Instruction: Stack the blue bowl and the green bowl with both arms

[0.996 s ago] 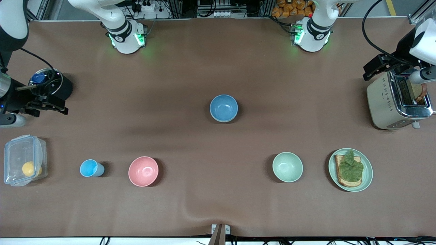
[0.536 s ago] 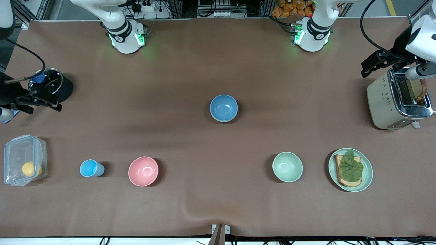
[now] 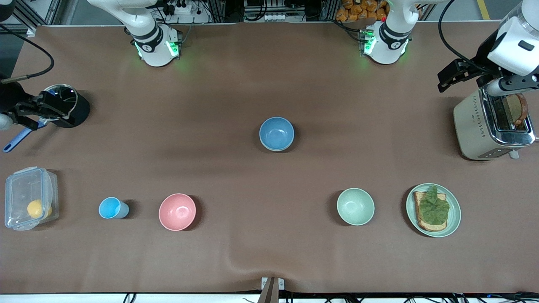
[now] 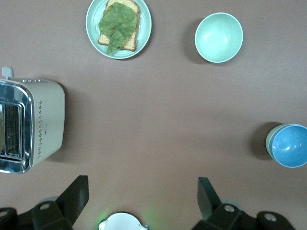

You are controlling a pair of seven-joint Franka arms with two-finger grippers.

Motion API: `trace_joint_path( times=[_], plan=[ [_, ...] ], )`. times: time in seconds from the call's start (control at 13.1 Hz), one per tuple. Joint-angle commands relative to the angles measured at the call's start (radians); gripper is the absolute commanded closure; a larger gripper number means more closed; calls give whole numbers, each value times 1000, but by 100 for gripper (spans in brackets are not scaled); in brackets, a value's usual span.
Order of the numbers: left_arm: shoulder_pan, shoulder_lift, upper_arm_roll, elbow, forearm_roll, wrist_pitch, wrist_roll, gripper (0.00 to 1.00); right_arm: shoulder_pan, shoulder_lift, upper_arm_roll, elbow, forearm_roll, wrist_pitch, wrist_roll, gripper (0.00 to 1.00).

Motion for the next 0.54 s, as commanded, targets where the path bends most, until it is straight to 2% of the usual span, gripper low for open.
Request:
trace_joint_path(
  times=[0.0,0.15,0.46],
  plan=[
    [-9,-18,15,-21,-6,25,53,0,2,-34,-6,-8,-33,-31,19,0],
    [-7,-16,27,-21,-2,25,79,0,-1,-35,-6,41,-36,-33,19,0],
    [-5,-4,41,-15,-5,52,99,0,-12,-34,-12,47,-20,7,25,0]
  ],
)
